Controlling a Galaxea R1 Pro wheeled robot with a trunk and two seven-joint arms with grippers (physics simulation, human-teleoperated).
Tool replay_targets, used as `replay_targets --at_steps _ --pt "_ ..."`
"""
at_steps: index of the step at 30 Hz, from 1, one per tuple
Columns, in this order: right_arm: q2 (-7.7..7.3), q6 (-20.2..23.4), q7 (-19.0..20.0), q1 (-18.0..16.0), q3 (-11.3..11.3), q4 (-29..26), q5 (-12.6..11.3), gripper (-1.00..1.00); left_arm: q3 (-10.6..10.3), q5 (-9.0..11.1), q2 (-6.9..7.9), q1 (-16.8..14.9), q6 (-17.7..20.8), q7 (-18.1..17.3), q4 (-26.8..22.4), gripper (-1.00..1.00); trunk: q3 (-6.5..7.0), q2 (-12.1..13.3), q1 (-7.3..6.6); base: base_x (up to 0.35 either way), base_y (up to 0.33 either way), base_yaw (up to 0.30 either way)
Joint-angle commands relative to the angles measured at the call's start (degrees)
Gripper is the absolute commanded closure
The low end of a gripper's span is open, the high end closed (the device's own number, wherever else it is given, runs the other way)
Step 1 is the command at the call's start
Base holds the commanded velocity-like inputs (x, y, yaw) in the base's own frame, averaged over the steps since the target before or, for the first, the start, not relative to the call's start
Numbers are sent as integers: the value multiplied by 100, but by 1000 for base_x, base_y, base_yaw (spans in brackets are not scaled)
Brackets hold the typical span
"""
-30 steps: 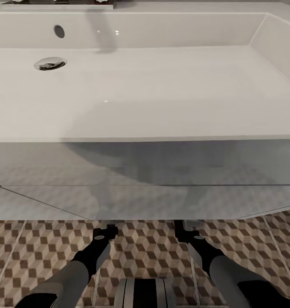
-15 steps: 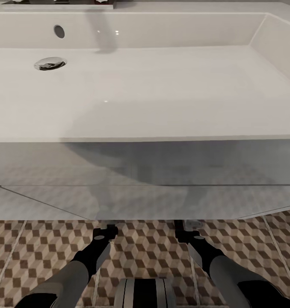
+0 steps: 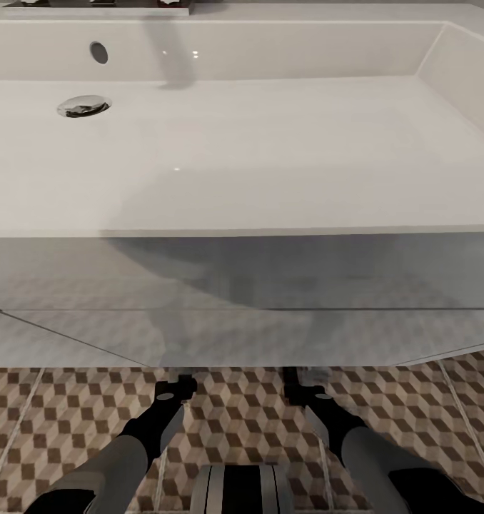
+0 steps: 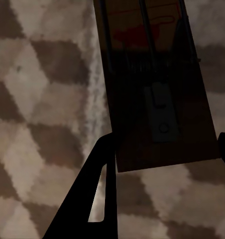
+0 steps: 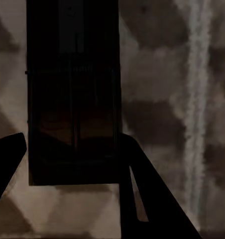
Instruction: Take the four mousetraps from the cabinet in the bathroom and place them on the bathroom floor. Make sure all four end up on the same floor surface, and ensure that at least two of them are either under or directly next to the same bathroom sink.
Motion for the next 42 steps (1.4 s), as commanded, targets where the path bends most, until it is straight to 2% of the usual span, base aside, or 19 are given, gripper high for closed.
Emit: replay_targets --at_steps 1,9,42 --pt "47 22 -28 0 25 -11 -26 100 21 -21 -2 0 29 6 -9 100 -3 -1 -1 0 0 0" --pt "149 2 -29 0 26 -11 -20 100 58 15 8 0 42 -5 -8 100 -3 -1 -1 0 0 0" --pt "60 -12 -29 0 20 -19 -1 100 38 -35 -25 0 108 49 10 100 -25 -2 2 0 0 0"
